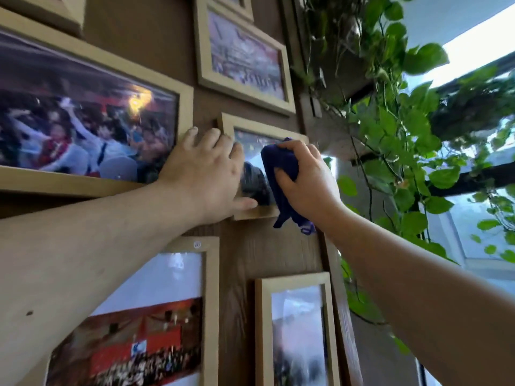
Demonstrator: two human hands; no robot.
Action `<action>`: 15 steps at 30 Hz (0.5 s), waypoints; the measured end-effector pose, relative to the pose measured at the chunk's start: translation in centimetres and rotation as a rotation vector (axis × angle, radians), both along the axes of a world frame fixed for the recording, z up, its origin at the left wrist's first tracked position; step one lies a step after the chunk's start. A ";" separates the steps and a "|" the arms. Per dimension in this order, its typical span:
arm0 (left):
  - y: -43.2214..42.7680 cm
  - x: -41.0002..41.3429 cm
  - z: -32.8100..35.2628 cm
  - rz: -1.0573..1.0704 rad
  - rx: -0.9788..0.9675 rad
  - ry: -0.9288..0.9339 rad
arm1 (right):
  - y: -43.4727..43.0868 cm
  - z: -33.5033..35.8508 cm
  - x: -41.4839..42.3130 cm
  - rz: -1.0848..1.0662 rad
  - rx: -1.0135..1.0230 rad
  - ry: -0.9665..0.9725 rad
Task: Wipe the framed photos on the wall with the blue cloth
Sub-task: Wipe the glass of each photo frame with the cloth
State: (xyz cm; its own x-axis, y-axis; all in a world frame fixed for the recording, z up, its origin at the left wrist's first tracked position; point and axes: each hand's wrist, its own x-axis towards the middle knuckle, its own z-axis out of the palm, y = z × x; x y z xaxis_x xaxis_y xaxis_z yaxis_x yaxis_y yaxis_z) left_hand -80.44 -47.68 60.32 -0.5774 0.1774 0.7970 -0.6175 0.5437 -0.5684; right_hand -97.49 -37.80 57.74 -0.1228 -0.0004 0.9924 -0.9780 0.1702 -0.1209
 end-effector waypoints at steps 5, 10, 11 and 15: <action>-0.9 -0.4 0.4 0.122 0.031 0.033 | -1.1 3.1 1.0 0.020 0.006 0.050; -1.3 -1.1 0.1 0.205 0.032 0.019 | -2.6 3.7 1.5 -0.012 0.138 0.147; -1.4 -1.2 0.0 0.210 0.033 0.013 | -2.9 3.6 1.3 -0.037 0.156 0.163; -1.5 -1.7 0.1 0.201 0.064 0.020 | -2.7 3.3 -1.3 -0.123 0.120 0.096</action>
